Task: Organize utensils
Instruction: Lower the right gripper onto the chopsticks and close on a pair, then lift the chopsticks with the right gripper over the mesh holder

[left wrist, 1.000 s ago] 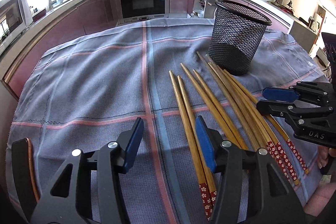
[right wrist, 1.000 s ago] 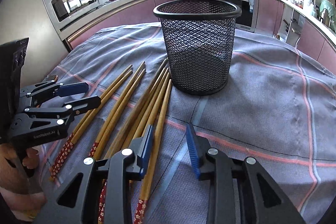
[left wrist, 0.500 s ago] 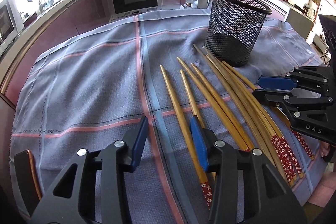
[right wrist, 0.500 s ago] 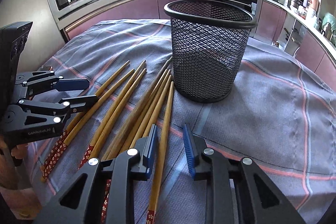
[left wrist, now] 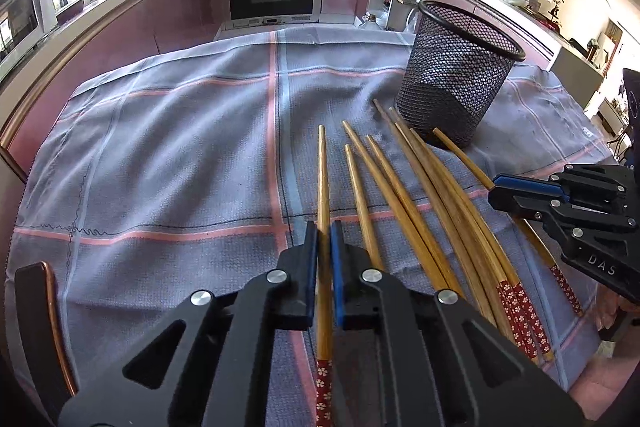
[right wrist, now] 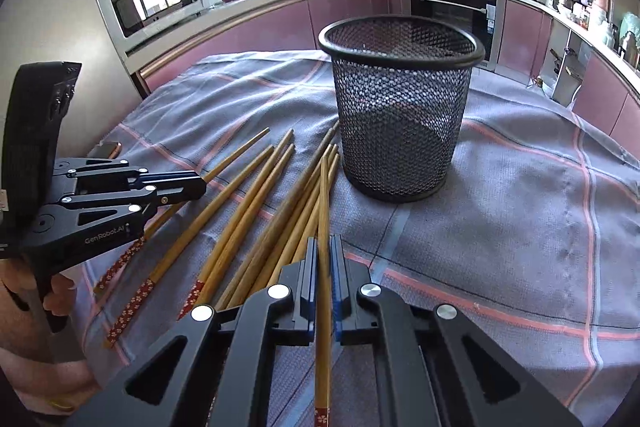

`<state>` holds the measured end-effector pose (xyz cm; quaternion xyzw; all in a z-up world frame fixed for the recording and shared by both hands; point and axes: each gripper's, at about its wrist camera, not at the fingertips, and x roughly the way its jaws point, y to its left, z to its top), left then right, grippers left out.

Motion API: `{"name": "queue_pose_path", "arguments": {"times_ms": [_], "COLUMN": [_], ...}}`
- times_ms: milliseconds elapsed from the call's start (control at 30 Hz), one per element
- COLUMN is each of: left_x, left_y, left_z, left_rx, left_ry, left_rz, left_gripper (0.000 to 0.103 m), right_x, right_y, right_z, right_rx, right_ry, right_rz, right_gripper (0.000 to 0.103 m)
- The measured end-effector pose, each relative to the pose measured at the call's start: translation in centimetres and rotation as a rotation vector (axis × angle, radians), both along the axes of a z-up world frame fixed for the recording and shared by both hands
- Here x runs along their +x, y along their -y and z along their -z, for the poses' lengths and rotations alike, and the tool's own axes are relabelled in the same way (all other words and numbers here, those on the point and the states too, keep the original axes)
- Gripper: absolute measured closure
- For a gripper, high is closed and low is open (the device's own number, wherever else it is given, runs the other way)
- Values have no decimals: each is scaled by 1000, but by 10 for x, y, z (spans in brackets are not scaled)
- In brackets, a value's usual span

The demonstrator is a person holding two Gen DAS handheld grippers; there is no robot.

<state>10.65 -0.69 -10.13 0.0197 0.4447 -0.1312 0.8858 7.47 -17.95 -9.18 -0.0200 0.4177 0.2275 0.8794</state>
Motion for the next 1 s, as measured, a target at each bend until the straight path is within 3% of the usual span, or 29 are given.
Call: {"name": "queue_pose_path", "arguments": {"times_ms": [367,633,800,1000], "left_x": [-25,-39,-34,-10], "left_y": [-8,-9,-3,12], "left_z": [-68,-135,-175,-208], "left_rx": [-101,-236,-296,-379], "left_ry": [144,272,355,377], "left_rz": [81,148,166,179], "left_gripper": [96,96,96,96], "right_x": [-15,-16,-10,8], "right_y": [20,33,44,54], "right_z": [-52,-96,-124,-154], "right_rx": [145,209,239,257], "right_ry": [131,271,358,419], "right_rz": [-34,-14,-3,5], "right_gripper": [98,98,98,98]}}
